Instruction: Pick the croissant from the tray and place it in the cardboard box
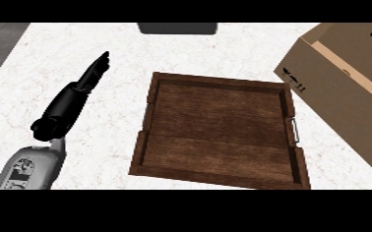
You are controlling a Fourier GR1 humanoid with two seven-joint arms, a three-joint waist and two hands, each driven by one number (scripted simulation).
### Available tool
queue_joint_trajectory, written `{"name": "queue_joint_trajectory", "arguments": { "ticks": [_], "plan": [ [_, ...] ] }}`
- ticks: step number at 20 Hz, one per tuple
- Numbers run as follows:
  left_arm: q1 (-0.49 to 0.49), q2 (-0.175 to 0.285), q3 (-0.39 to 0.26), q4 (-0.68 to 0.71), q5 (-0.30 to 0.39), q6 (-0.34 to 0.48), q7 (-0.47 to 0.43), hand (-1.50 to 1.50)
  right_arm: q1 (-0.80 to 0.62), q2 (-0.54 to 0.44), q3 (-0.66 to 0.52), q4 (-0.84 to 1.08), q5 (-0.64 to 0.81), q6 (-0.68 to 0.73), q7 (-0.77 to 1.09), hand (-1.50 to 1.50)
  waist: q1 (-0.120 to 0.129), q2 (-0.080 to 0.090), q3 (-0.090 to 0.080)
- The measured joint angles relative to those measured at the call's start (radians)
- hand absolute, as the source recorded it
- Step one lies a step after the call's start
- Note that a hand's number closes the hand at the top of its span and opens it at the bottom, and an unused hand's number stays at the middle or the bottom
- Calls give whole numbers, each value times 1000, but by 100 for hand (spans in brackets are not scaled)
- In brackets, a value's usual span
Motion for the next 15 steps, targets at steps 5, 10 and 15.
{"name": "queue_joint_trajectory", "arguments": {
  "ticks": [5, 10, 15],
  "plan": [
    [8, 2, 10, -4, 4, -1, 3, 0, -43, 51, -179, 14, -171, -78, -81, -150, -9, -5, 2],
    [4, 8, 22, 9, 7, -7, -4, 0, -97, 80, -408, 85, -379, -126, -50, -150, -14, -4, 2],
    [2, -1, 16, 7, -3, -7, -12, 0, -104, 37, -542, 171, -484, -178, -37, -150, -5, 0, 1]
  ]
}}
